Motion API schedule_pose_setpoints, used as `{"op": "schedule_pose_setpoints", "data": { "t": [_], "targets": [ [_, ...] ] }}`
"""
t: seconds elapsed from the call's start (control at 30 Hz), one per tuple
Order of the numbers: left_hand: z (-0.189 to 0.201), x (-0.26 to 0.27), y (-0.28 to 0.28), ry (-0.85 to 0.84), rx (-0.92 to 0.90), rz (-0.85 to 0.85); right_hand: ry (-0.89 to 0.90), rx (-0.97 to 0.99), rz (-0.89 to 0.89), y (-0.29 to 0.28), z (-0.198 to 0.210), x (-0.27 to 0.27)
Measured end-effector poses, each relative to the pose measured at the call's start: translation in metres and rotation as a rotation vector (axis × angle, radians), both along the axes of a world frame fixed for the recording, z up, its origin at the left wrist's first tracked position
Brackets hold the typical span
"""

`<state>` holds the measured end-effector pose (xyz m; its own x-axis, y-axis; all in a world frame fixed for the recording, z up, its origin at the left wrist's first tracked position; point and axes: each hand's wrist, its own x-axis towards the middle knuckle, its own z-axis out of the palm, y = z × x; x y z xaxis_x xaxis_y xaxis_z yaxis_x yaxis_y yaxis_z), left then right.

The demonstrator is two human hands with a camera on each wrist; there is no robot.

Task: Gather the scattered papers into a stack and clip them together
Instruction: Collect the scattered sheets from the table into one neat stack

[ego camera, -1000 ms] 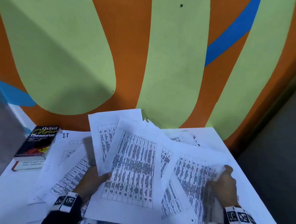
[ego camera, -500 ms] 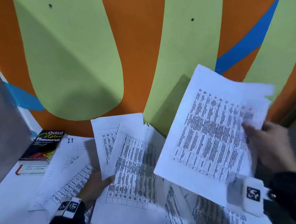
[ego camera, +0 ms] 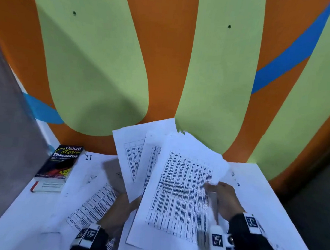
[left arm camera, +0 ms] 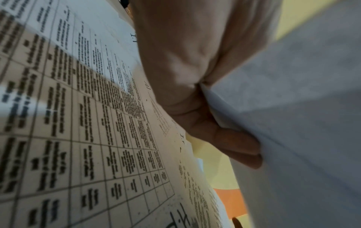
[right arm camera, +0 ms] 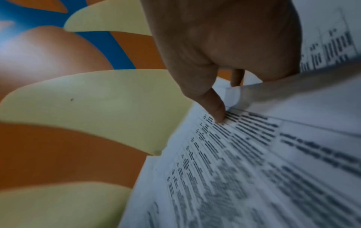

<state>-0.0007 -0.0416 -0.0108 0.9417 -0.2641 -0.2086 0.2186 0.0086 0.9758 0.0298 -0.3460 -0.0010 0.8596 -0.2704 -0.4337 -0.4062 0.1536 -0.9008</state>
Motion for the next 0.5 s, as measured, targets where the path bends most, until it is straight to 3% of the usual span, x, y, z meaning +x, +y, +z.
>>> {"op": "schedule_pose_setpoints", "data": {
  "t": [0.13,0.33,0.5],
  "targets": [
    [0.004,-0.002,-0.005,-0.026,0.014,0.011,-0.1,0.163,0.069,0.004,-0.002,0.002],
    [0.016,0.006,-0.01,-0.211,0.148,0.18,-0.274,-0.21,0.126,0.015,0.033,0.003],
    [0.047,0.025,-0.009,-0.34,0.129,0.342,-0.54,-0.393,0.25,0.021,0.082,0.003]
  ]
}}
